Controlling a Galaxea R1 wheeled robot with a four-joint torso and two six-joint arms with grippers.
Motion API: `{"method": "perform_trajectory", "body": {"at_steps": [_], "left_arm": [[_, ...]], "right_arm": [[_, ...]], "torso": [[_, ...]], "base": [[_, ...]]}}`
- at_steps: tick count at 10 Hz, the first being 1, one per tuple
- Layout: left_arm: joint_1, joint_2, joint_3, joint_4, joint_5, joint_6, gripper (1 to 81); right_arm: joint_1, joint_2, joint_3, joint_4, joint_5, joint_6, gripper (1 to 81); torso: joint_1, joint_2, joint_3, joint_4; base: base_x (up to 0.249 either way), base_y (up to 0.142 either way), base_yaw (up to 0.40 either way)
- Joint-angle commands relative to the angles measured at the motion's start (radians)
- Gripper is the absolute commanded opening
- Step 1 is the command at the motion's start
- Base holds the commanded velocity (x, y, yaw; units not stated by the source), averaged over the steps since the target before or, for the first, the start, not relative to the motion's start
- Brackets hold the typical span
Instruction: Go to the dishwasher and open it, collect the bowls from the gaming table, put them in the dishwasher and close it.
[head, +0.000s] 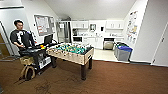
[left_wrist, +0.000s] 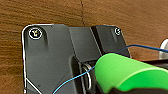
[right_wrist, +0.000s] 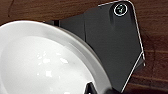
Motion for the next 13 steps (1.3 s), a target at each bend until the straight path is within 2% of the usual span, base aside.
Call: {"method": "perform_trajectory", "body": {"at_steps": [1, 13], "left_arm": [[-0.054, -0.015, 0.013, 0.012, 0.027, 0.002, 1.0], [-0.054, -0.016, 0.013, 0.012, 0.027, 0.002, 1.0]], "right_arm": [[0.056, 0.022, 0.029, -0.012, -0.01, -0.004, 1.0], [0.059, 0.024, 0.027, -0.013, -0.01, -0.004, 1.0]], "torso": [[0.0, 0.0, 0.0, 0.0], [-0.002, 0.0, 0.0, 0.0]], "base": [[0.116, 0.0, 0.0], [0.115, -0.099, 0.0]]}}
